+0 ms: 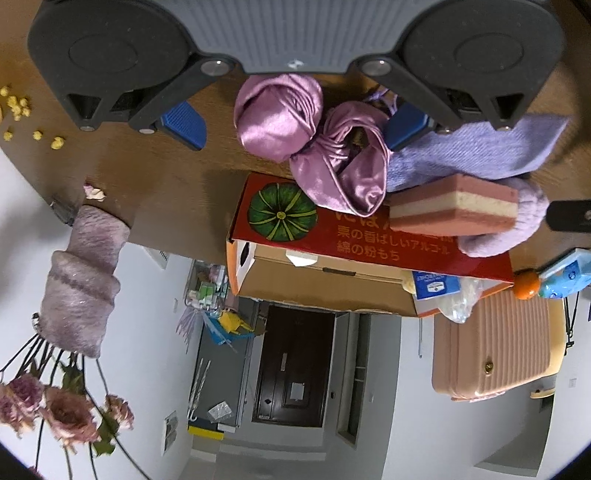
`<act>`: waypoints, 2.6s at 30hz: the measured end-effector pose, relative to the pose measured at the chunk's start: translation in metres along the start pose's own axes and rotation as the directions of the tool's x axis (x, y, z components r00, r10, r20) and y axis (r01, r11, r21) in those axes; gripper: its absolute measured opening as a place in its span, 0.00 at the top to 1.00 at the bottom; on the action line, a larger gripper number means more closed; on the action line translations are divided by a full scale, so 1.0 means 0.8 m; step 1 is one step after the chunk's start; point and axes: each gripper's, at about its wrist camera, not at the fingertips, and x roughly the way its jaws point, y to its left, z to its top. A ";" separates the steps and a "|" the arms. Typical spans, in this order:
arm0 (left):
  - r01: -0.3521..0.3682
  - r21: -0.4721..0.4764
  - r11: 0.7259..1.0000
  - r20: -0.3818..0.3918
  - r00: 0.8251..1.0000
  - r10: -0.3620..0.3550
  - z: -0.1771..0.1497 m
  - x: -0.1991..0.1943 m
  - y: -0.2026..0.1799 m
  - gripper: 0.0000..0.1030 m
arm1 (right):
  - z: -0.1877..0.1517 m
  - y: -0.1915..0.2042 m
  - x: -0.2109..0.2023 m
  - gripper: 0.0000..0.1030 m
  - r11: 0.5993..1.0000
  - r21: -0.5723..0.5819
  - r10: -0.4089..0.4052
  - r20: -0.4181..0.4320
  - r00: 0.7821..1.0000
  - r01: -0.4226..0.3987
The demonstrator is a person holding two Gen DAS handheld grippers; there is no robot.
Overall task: Organize soft objects
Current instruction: 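Move the right tool to the pink satin scrunchie and close on it, then grasp the lavender mesh bag with the left gripper while the right gripper holds the scrunchie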
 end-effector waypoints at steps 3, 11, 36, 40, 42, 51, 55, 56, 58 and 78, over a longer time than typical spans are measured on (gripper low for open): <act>-0.002 0.003 1.000 -0.008 1.000 0.002 0.000 0.006 0.000 0.00 | 0.004 -0.004 0.018 0.00 1.000 0.010 0.026 -0.034 0.999 -0.026; 0.004 -0.009 1.000 -0.023 1.000 -0.004 0.002 0.013 0.003 0.00 | 0.004 -0.019 0.043 0.31 0.988 0.074 0.144 -0.099 0.985 -0.137; 0.067 -0.007 0.998 -0.018 0.998 -0.067 -0.003 -0.003 -0.007 0.00 | -0.018 -0.050 -0.039 0.67 0.984 0.176 -0.012 0.032 0.999 0.006; 0.099 0.019 0.995 -0.028 0.995 -0.098 -0.008 -0.007 -0.019 0.00 | -0.021 -0.057 -0.052 0.67 0.980 0.196 -0.030 0.048 0.998 0.020; 0.111 0.039 0.993 -0.038 0.993 -0.109 -0.012 -0.007 -0.027 0.00 | -0.022 -0.061 -0.058 0.67 0.978 0.208 -0.033 0.057 0.998 0.020; 0.162 0.083 0.983 -0.097 0.983 -0.154 -0.018 0.010 -0.056 0.00 | -0.025 -0.073 -0.074 0.67 0.977 0.213 -0.034 0.091 0.995 0.014; 0.181 0.073 0.981 -0.133 0.976 -0.170 -0.016 0.026 -0.069 0.00 | -0.027 -0.078 -0.076 0.66 0.978 0.209 -0.037 0.090 0.995 0.018; 0.188 0.068 0.980 -0.140 0.974 -0.177 -0.015 0.030 -0.072 0.00 | -0.028 -0.080 -0.076 0.66 0.978 0.208 -0.038 0.089 0.995 0.019; 0.186 0.069 0.980 -0.146 0.974 -0.175 -0.014 0.037 -0.079 0.00 | -0.030 -0.084 -0.076 0.66 0.978 0.206 -0.041 0.085 0.996 0.023; 0.148 0.061 0.987 -0.233 0.964 -0.130 -0.015 0.084 -0.086 0.23 | -0.038 -0.090 -0.067 0.66 0.982 0.185 -0.038 0.057 0.998 0.027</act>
